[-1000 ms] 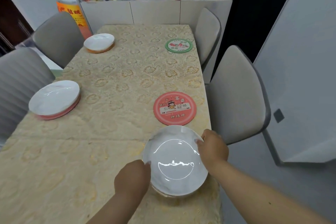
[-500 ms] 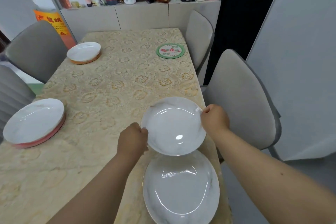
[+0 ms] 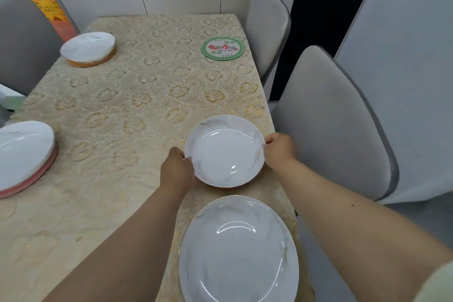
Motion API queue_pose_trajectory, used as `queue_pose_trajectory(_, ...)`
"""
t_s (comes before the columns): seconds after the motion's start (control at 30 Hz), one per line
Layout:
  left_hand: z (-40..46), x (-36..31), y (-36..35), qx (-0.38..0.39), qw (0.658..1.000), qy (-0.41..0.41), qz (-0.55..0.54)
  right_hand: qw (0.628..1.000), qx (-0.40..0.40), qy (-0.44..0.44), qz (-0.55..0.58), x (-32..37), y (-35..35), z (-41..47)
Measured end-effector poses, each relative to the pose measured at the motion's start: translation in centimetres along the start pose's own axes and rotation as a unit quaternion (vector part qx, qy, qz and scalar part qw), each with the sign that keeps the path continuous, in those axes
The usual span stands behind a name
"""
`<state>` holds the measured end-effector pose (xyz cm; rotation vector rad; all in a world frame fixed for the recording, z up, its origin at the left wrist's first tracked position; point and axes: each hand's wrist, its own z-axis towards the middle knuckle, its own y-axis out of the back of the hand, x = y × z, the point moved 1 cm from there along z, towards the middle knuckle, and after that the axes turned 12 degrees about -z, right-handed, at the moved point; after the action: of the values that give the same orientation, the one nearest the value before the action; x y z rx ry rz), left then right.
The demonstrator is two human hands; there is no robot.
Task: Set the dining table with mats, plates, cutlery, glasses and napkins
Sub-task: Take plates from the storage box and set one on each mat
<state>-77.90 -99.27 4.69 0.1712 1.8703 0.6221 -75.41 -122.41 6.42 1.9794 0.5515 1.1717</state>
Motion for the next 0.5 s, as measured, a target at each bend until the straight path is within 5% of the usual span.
queue_pose_trajectory(0.27,1.2,0.8,-0.5,0.007,1.000,-0.014,0.010,1.000,0.014,0.003,0.024,-0.6,-0.7,0.5)
queue_pose_trajectory(0.5,-2.6,2.7,0.9,0.055,0.985,-0.032,0.157,0.999,0.036,0.011,0.024,-3.0,-0.9,-3.5)
